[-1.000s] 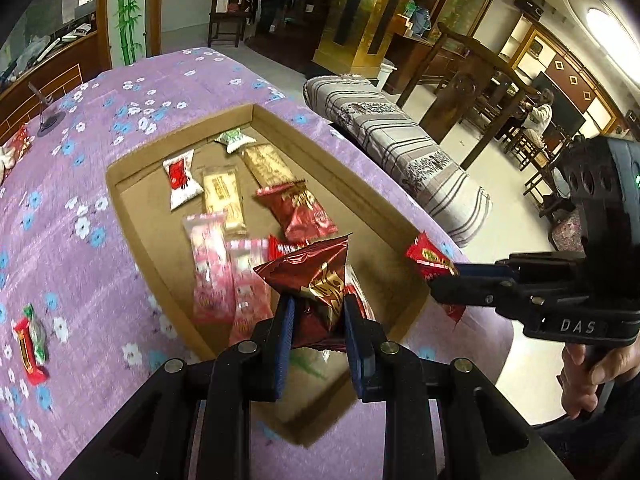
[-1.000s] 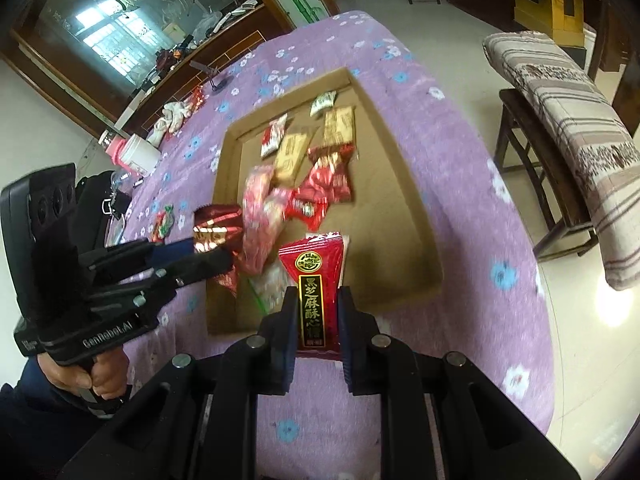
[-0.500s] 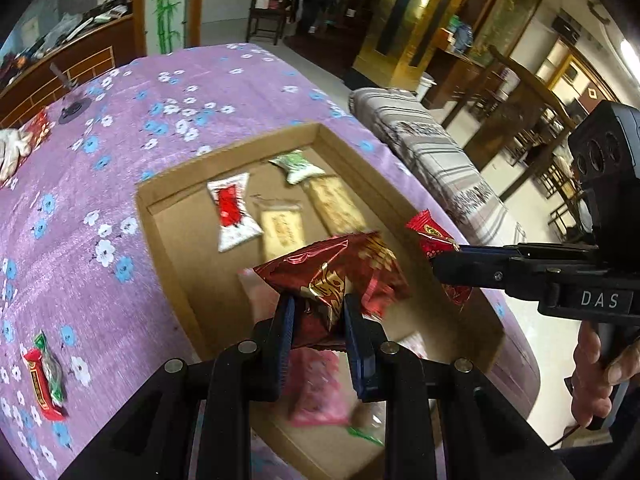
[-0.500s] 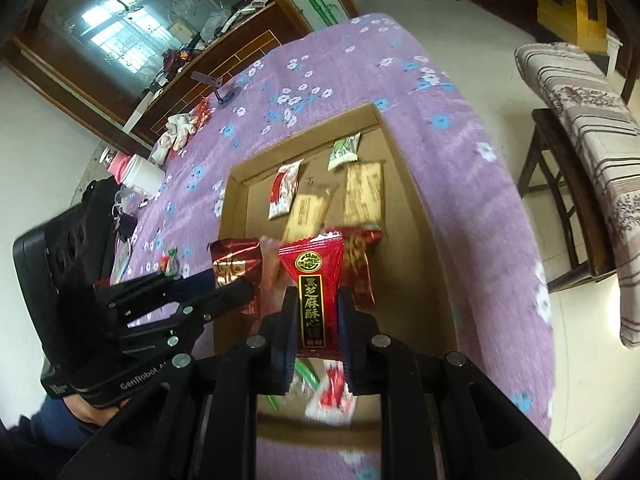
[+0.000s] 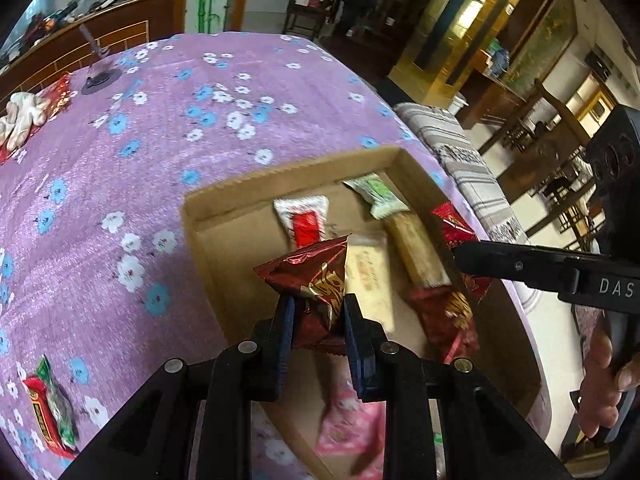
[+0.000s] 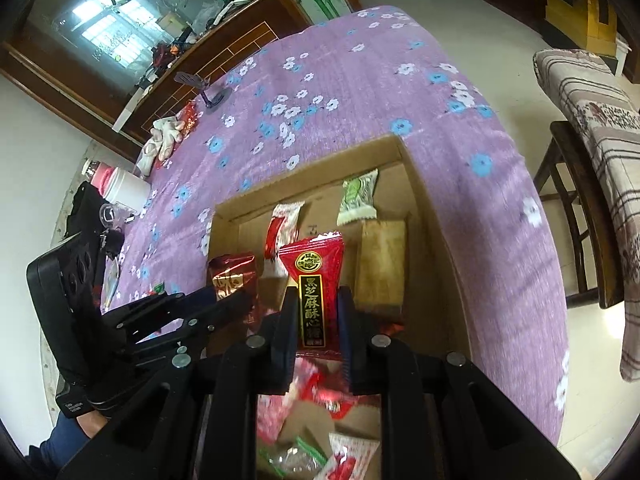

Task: Organize snacks
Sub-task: 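Carry both candies over the tray and open both tools to drop them, then move both open tools from the tray back toward the candies on the cloth, then grasp a red black-labelled candy with the left tool while the right tool grasps the green-wrapped candy, then carry both candies into the tray and open both tools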

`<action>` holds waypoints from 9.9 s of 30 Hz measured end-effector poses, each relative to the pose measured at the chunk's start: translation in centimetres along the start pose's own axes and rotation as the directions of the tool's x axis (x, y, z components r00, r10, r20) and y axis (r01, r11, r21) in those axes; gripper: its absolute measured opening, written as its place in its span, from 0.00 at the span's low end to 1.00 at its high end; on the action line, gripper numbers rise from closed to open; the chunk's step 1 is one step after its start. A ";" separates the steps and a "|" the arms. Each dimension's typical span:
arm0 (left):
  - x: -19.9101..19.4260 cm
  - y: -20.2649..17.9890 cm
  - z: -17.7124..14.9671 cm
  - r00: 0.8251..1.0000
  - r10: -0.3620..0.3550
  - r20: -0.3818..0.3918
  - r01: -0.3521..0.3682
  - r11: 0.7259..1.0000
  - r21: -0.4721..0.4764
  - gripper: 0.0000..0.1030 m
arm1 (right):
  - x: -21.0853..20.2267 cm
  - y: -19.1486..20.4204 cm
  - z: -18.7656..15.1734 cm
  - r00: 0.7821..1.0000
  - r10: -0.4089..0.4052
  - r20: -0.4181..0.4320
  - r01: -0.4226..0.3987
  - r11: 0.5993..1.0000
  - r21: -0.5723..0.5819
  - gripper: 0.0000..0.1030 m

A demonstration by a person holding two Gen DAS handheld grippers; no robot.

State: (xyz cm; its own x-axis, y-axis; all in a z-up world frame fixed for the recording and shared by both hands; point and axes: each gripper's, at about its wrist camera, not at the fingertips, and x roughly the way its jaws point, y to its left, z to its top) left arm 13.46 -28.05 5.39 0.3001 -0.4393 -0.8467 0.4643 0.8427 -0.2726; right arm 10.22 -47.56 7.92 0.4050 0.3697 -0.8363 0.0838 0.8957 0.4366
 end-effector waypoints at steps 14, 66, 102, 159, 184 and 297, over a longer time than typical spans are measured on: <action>1.9 -1.0 0.4 1.000 0.003 -0.022 -0.002 0.999 0.038 0.23 | 4.3 -0.6 0.8 0.991 -0.125 -0.041 0.125 0.992 -0.004 0.18; -10.8 -4.1 -6.1 0.994 -0.037 0.102 0.022 0.989 0.149 0.39 | -6.5 5.1 -9.3 0.988 -0.018 0.156 -0.005 0.989 0.149 0.38; -16.7 13.3 -14.2 0.986 0.120 0.113 -0.097 0.978 -0.186 0.39 | 3.1 18.2 -11.4 0.997 0.075 -0.035 -0.077 0.994 -0.074 0.40; -8.0 16.8 -11.8 0.959 0.285 -0.006 -0.284 0.954 -0.101 0.21 | 12.2 19.6 -11.0 0.993 -0.062 -0.103 0.042 0.982 -0.185 0.11; -13.6 12.3 -15.0 0.982 0.176 0.071 -0.165 0.977 -0.136 0.21 | 4.2 17.7 -14.6 0.996 0.093 -0.013 -0.093 0.991 -0.096 0.09; -2.8 -8.1 -10.4 0.995 -0.077 -0.056 0.085 0.984 0.155 0.21 | -2.7 -1.0 -13.2 0.997 -0.056 0.044 0.046 0.978 0.202 0.09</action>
State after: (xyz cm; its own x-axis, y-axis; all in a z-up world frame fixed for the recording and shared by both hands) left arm 0.18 -30.41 5.26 0.2163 -0.4850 -0.8474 0.6116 0.7438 -0.2696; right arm -2.97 -46.22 5.32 0.4394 0.3077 -0.8440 0.2848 0.8433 0.4557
